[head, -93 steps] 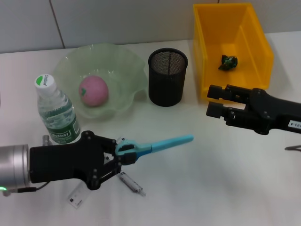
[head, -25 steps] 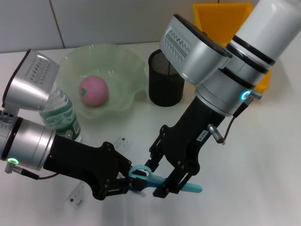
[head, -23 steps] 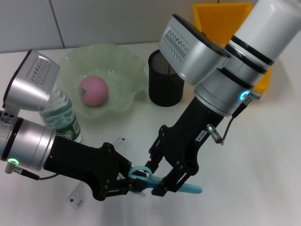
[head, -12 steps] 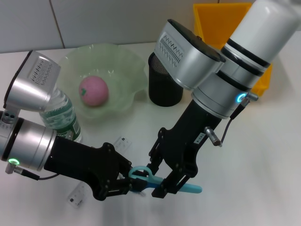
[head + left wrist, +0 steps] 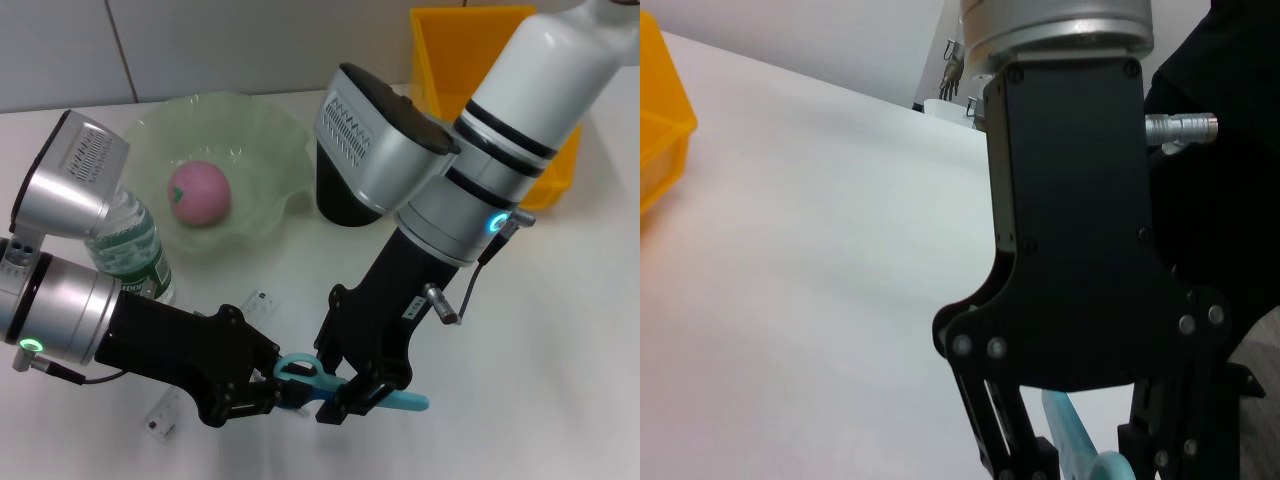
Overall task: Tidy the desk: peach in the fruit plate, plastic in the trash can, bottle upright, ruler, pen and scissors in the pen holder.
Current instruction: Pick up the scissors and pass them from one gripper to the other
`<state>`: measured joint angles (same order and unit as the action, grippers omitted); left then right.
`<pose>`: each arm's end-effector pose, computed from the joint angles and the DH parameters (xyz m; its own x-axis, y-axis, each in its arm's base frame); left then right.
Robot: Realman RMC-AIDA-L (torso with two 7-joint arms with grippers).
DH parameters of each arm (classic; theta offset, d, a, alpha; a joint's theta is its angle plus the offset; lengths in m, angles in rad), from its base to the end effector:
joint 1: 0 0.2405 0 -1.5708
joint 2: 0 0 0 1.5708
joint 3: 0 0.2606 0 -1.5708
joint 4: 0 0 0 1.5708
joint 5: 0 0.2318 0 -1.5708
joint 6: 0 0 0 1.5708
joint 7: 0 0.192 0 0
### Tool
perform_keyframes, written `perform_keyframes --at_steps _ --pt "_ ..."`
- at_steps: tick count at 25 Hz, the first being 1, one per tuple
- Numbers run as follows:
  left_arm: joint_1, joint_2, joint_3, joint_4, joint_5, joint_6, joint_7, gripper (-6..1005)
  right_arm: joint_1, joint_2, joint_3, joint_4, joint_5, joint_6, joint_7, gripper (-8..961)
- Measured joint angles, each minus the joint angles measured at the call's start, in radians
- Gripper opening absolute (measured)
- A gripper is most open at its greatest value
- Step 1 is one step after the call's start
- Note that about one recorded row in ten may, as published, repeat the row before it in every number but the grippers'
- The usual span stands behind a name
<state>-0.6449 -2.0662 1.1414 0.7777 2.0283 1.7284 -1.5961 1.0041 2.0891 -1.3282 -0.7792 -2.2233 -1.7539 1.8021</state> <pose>-0.1925 0.3265 -0.0857 0.9487 0.2639 0.1741 0.2192 -0.9459 0.2391 0.1124 0.3464 -0.1125 0.9795 0.0112 0.2012 -0.0596 -0.9377 0.3423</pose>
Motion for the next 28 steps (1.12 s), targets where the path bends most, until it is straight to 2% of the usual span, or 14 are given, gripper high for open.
perform_keyframes --at_steps 11,22,28 --pt "0.0 0.0 0.0 0.0 0.0 0.001 0.001 205 -0.001 0.0 -0.004 0.001 0.003 0.003 0.003 329" --pt "0.003 0.0 -0.003 -0.002 -0.001 0.002 0.002 214 -0.005 0.0 -0.008 -0.001 0.003 0.007 0.004 120" --pt "0.0 0.0 -0.009 -0.009 -0.001 0.005 -0.007 219 -0.007 0.0 -0.008 -0.001 0.003 0.009 0.004 118"
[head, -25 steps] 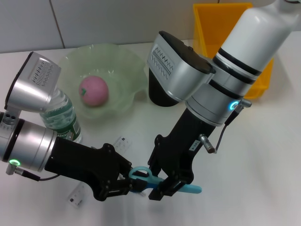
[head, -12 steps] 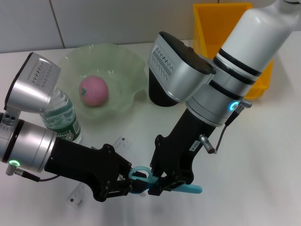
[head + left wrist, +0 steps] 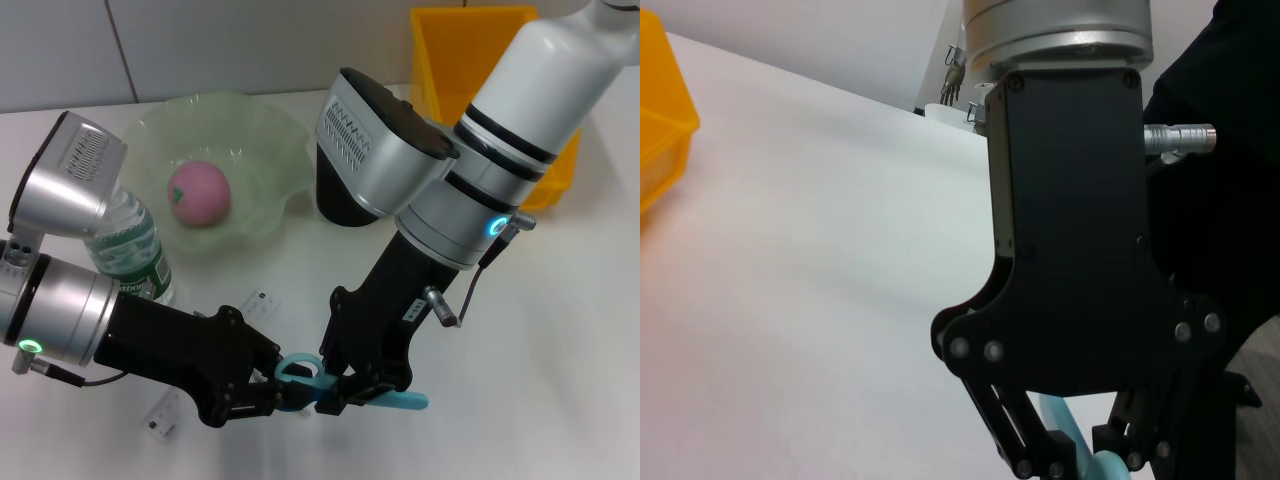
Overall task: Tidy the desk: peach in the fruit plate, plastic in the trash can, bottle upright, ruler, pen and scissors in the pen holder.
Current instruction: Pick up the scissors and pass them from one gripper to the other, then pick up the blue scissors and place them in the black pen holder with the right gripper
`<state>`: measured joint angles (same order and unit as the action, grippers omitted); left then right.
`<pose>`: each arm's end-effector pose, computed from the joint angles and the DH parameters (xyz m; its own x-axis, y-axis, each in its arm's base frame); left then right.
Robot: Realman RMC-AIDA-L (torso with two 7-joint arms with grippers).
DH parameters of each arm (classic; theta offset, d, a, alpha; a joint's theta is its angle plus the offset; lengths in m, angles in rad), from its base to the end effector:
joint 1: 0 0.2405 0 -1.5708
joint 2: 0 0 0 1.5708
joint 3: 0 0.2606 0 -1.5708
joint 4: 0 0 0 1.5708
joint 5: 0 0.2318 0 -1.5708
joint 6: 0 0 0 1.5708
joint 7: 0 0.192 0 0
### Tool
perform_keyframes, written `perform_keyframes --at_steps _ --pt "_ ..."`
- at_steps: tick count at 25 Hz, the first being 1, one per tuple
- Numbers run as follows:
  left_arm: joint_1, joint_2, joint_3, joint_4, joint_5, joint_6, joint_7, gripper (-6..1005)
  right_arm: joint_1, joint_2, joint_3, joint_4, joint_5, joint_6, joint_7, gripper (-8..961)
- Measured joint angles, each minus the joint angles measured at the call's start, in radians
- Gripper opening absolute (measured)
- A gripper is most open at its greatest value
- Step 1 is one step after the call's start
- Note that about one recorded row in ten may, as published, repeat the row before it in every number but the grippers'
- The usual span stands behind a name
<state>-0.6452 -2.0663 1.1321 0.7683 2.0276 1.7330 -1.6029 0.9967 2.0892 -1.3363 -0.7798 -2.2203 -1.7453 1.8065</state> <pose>-0.1931 0.3258 -0.0854 0.9429 0.2811 0.1786 0.2341 -0.9408 0.2451 0.1147 0.3461 -0.1139 0.9790 0.0038 0.2036 -0.0665 -0.9390 0.3375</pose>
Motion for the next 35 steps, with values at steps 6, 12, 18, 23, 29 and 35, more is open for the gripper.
perform_keyframes --at_steps 6,12,18,23,29,35 --pt "-0.001 0.0 -0.003 -0.001 -0.004 0.0 -0.006 225 0.0 -0.001 0.0 0.002 0.0 -0.001 0.0 117" --pt "-0.001 0.001 -0.028 -0.001 -0.007 0.0 -0.007 306 0.0 -0.002 0.0 0.0 0.0 -0.003 0.0 96" --pt "-0.001 0.003 -0.032 -0.001 -0.007 0.001 -0.006 554 0.0 -0.003 0.0 -0.002 -0.001 -0.007 -0.004 96" --pt "0.002 0.006 -0.053 0.001 -0.007 0.01 -0.003 762 -0.001 -0.003 0.0 -0.002 -0.001 -0.008 -0.003 101" --pt "0.034 0.008 -0.099 0.0 -0.008 0.025 0.022 801 -0.037 -0.007 0.013 -0.026 -0.001 -0.013 -0.007 107" --pt "0.075 0.008 -0.17 -0.001 -0.009 0.068 0.066 801 -0.101 -0.018 0.091 -0.083 -0.011 -0.031 -0.003 113"
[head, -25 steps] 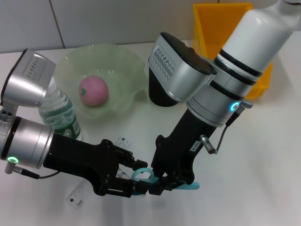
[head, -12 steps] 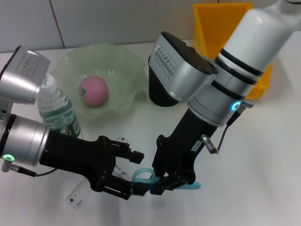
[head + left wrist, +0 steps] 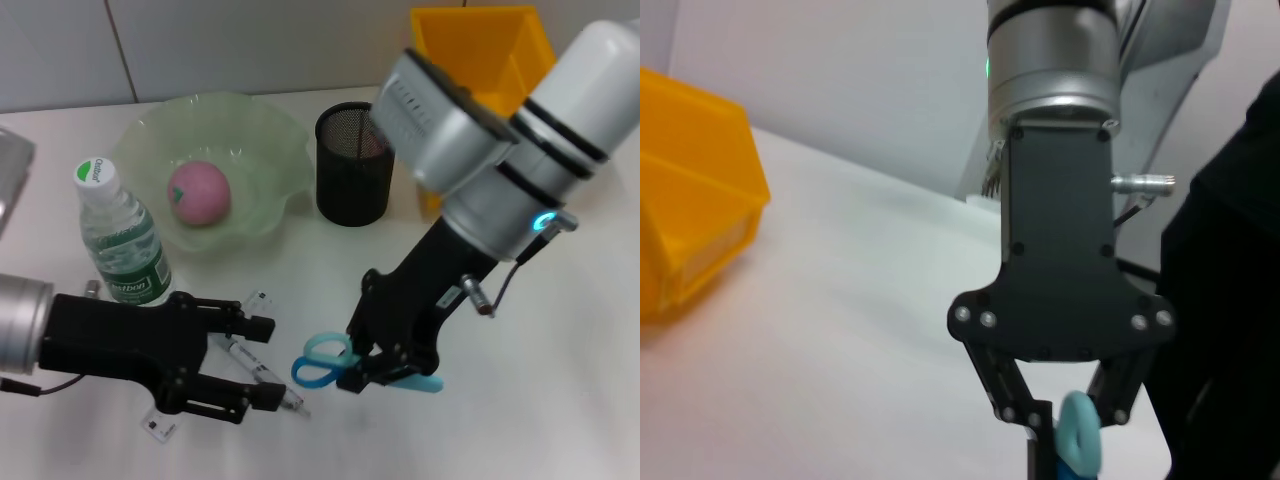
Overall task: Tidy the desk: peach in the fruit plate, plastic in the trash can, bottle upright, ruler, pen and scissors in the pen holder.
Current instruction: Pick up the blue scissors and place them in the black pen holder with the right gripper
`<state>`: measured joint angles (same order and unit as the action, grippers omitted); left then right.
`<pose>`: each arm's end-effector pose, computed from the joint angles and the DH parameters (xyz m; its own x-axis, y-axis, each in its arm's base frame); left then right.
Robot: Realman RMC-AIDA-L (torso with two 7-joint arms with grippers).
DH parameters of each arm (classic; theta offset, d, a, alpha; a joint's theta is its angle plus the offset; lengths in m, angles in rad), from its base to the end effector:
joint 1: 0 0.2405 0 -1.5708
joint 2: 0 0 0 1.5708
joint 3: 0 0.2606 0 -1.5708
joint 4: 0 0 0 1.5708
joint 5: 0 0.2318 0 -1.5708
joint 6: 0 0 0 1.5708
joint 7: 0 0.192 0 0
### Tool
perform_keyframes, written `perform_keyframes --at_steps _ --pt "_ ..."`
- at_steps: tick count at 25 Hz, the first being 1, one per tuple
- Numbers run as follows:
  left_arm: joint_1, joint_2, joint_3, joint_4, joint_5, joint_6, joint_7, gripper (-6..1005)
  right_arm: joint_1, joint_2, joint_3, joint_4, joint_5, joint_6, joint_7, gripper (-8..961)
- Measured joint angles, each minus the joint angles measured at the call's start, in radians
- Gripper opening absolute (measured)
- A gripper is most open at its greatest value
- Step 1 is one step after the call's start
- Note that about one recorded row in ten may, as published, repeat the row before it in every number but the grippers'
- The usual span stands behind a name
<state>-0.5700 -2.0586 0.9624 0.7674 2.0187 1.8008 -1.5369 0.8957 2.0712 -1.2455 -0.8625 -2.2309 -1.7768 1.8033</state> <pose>-0.2140 0.3220 -0.0571 0.8902 0.3305 0.3137 0.2808 -0.9400 0.1936 0.1345 0.3519 -0.0901 0.9861 -0.0819 0.1449 -0.1195 -0.9543 0.2740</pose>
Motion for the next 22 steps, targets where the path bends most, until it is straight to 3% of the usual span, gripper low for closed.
perform_keyframes --at_steps 7,10,16,18,22 --pt "0.035 0.0 -0.071 -0.014 -0.003 0.033 0.065 801 -0.03 -0.022 0.098 -0.006 -0.003 -0.014 -0.007 119" --pt "0.05 -0.001 -0.103 -0.046 -0.024 0.056 0.125 801 -0.054 -0.028 0.201 -0.016 -0.001 -0.028 -0.037 122" --pt "0.092 -0.003 -0.116 -0.121 -0.12 0.069 0.289 800 -0.085 -0.024 0.336 -0.02 0.013 -0.026 -0.089 128" --pt "0.121 -0.004 -0.118 -0.194 -0.179 0.057 0.446 800 -0.109 -0.019 0.399 -0.021 0.061 -0.012 -0.126 130" --pt "0.141 -0.005 -0.125 -0.25 -0.223 0.046 0.538 800 -0.14 -0.018 0.422 -0.022 0.138 0.035 -0.152 134"
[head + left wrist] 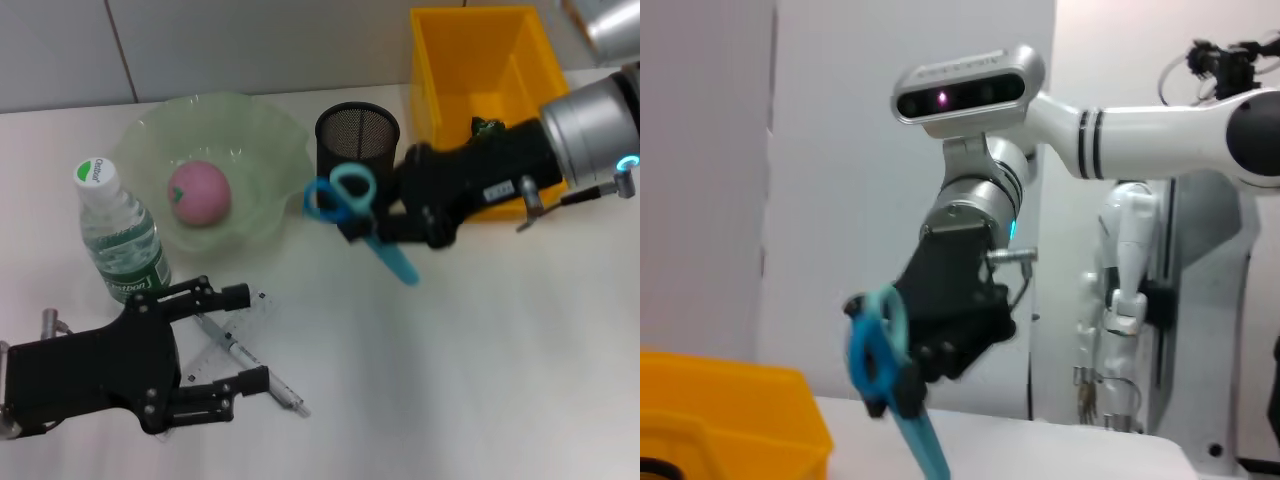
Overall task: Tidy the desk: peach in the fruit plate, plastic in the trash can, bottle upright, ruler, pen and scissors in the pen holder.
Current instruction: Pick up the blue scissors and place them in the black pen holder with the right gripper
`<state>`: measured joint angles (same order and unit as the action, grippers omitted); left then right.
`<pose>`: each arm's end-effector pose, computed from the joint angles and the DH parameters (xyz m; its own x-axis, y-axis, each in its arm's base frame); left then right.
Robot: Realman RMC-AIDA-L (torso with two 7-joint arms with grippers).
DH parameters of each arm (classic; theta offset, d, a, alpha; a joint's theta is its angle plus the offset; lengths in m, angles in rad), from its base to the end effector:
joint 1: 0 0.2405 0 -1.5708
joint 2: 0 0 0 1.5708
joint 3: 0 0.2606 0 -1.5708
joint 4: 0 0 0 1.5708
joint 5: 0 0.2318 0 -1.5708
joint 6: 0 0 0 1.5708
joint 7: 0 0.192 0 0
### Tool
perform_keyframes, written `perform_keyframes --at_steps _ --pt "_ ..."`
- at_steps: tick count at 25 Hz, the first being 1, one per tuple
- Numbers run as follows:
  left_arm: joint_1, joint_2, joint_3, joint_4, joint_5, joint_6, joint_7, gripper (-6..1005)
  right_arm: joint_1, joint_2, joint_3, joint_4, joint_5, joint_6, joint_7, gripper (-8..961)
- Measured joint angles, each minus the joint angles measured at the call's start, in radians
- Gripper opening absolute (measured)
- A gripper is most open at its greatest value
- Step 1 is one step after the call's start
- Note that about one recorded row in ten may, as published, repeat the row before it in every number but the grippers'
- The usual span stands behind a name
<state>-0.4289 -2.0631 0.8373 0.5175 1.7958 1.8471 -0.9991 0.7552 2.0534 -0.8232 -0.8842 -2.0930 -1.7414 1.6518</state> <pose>-0.2414 0.2862 -0.0526 0.7370 0.0902 0.6698 0.1517 -0.9879 -0.0339 0.1538 0.3928 -0.0227 0.9234 -0.2154 -0.3178 -0.2222 -0.9749 0.0150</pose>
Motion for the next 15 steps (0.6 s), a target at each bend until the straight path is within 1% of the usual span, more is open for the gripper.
perform_keyframes --at_steps 1,5,7,8,10,12,13,15 --pt "0.008 0.0 -0.003 -0.018 -0.016 -0.005 0.028 800 -0.012 0.0 0.002 0.0 0.028 0.022 -0.009 135" --pt "0.01 0.0 -0.003 -0.023 -0.021 -0.015 0.033 800 -0.056 0.003 0.004 0.004 0.156 0.123 -0.059 139" --pt "0.011 -0.002 -0.003 -0.033 -0.019 -0.048 0.034 800 -0.079 0.008 0.004 0.01 0.22 0.172 -0.094 141" --pt "0.011 -0.002 -0.003 -0.033 -0.019 -0.048 0.034 800 -0.103 0.017 0.005 0.019 0.276 0.232 -0.135 142" --pt "0.012 -0.002 -0.003 -0.038 -0.02 -0.062 0.034 800 -0.11 0.019 0.005 0.026 0.294 0.253 -0.15 144" --pt "0.015 -0.003 -0.019 -0.049 -0.023 -0.088 0.032 800 -0.121 0.023 0.004 0.061 0.347 0.301 -0.194 146" --pt "0.016 -0.003 -0.033 -0.063 -0.024 -0.099 0.036 800 -0.124 0.023 0.004 0.122 0.418 0.342 -0.258 147" --pt "0.016 -0.003 -0.038 -0.069 -0.024 -0.103 0.039 800 -0.124 0.023 0.004 0.146 0.445 0.358 -0.28 149"
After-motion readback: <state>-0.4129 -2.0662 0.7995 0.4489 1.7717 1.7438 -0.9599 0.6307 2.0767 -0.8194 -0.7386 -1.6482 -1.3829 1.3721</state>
